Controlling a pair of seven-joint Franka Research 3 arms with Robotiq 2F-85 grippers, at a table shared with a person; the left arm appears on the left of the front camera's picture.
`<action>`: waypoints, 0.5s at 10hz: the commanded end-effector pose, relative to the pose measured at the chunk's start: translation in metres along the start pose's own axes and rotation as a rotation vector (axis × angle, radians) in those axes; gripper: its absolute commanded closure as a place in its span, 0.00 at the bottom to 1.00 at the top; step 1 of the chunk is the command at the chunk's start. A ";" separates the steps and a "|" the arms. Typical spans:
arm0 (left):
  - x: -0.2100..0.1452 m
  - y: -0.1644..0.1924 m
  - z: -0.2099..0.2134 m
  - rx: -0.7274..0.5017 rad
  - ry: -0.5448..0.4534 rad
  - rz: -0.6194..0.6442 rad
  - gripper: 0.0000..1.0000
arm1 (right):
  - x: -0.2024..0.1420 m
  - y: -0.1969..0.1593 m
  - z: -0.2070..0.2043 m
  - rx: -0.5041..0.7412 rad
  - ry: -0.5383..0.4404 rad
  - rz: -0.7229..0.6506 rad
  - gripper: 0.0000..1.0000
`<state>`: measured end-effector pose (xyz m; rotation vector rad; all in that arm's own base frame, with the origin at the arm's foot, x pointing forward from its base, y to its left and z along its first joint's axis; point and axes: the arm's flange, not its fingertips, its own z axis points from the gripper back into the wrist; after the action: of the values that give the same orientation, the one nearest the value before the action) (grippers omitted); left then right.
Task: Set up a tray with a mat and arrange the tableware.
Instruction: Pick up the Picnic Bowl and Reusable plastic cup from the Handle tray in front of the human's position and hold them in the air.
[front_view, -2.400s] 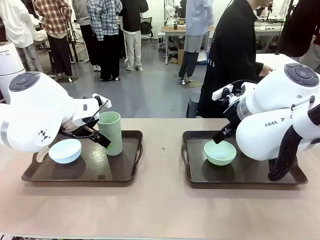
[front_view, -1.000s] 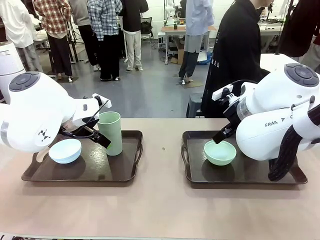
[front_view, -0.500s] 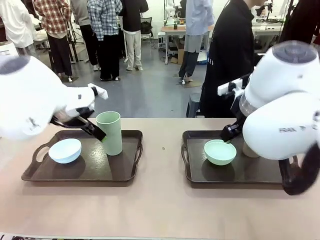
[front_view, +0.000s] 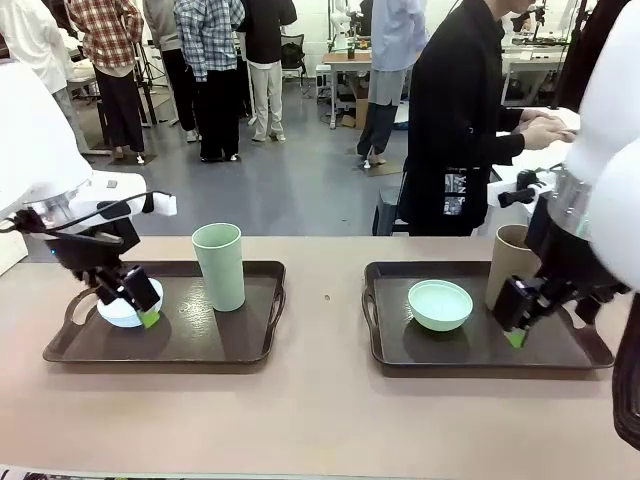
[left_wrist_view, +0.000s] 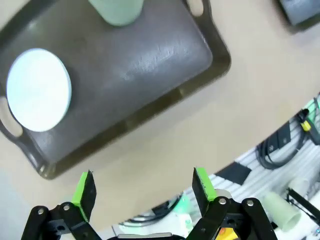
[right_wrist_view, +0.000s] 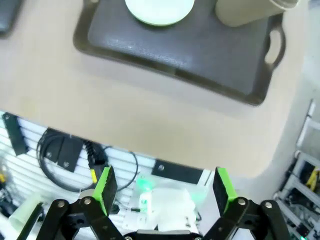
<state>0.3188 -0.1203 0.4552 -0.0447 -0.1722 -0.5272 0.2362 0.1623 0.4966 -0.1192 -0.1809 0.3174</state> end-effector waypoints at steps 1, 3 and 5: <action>-0.007 0.000 -0.007 -0.020 0.050 0.015 0.00 | -0.009 -0.004 0.004 0.026 0.033 -0.008 0.00; 0.004 0.030 0.047 -0.444 -0.318 0.061 0.00 | 0.034 -0.067 0.013 0.885 -0.254 0.037 0.00; -0.062 0.106 0.084 -0.718 -0.653 0.275 0.00 | -0.012 -0.165 0.013 1.158 -0.418 -0.209 0.00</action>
<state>0.3249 -0.0372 0.5300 -0.5752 -0.4012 -0.3880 0.2871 0.0506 0.5420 0.4946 -0.3556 0.3062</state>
